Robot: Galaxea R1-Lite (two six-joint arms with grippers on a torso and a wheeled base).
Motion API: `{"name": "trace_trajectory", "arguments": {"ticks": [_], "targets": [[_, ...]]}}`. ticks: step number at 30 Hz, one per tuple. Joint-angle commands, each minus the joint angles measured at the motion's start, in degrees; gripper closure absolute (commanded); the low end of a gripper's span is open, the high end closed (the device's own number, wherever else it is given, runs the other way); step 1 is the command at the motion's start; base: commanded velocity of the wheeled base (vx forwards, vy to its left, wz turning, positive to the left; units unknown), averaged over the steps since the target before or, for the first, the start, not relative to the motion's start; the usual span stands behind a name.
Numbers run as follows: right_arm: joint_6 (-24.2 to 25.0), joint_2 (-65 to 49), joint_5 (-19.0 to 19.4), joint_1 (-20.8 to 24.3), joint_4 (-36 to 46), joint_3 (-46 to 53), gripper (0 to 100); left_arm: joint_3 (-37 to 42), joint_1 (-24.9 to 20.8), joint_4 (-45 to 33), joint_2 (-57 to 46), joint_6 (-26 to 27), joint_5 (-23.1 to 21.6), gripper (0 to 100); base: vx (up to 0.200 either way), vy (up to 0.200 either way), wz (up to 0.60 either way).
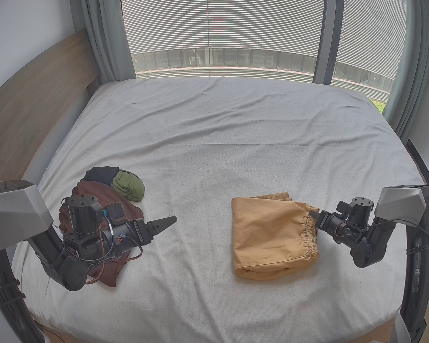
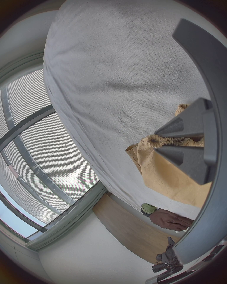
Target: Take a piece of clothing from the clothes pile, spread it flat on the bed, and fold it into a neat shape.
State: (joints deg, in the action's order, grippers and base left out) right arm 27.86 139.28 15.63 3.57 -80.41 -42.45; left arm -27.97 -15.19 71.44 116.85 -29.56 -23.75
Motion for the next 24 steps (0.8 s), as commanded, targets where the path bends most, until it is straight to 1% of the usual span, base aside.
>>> {"name": "trace_trajectory", "arguments": {"ticks": [1, 2, 3, 5, 8, 9, 10, 11, 17, 23, 24], "targets": [[0.01, 0.56, 0.02, 0.12, -0.19, 0.08, 100, 0.02, -0.02, 0.02, 0.31, -0.06, 0.02, 0, 0.0, 0.0, 0.0], [0.01, 0.47, 0.02, 0.12, -0.19, 0.17, 100, 0.02, -0.02, 0.02, 0.4, -0.06, 0.02, 0, 0.0, 0.0, 0.0], [-0.17, 0.03, 0.02, 0.21, 0.08, 0.61, 0, 0.1, -0.02, 0.02, 0.31, -0.06, 0.02, 0, 0.0, 0.0, 0.0], [-0.43, -0.32, 0.02, 0.12, 0.16, 1.14, 0, 0.02, -0.02, 0.02, 0.4, -0.06, 0.02, 0, 0.0, 0.0, 0.0], [-5.09, -3.22, 0.02, -0.67, 3.33, 4.22, 0, 0.02, -0.02, 0.02, 0.31, -0.06, 0.02, 0, 0.0, 0.0, 0.0], [-6.15, -3.84, 0.02, -0.85, 4.38, 4.83, 0, 0.02, -0.02, 0.02, 0.31, -0.06, 0.02, 0, 0.0, 0.0, 0.0], [-6.15, -3.84, 0.02, -0.85, 4.38, 4.83, 0, 0.02, -0.02, 0.02, 0.31, -0.06, 0.02, 0, 0.0, 0.0, 0.0], [-7.46, -5.68, 0.02, -1.37, 6.76, 6.5, 0, 0.1, -0.02, 0.02, 0.4, -0.06, 0.02, 0, 0.0, 0.0, 0.0], [-7.46, -8.41, 0.19, -1.02, 11.94, 9.93, 0, 0.19, -0.02, 0.28, 0.31, -0.06, 0.02, 0, 0.0, 0.0, 0.0], [-7.11, -8.32, 1.25, -0.58, 13.79, 11.07, 0, 0.19, -0.02, 0.28, 0.4, -0.06, 0.02, 0, 0.0, 0.0, 0.0], [-5.27, -7.79, 2.13, -0.5, 14.75, 10.63, 0, 0.1, -0.02, 0.28, 0.84, -0.06, 0.02, 0, 0.0, 0.0, 0.0]]}}
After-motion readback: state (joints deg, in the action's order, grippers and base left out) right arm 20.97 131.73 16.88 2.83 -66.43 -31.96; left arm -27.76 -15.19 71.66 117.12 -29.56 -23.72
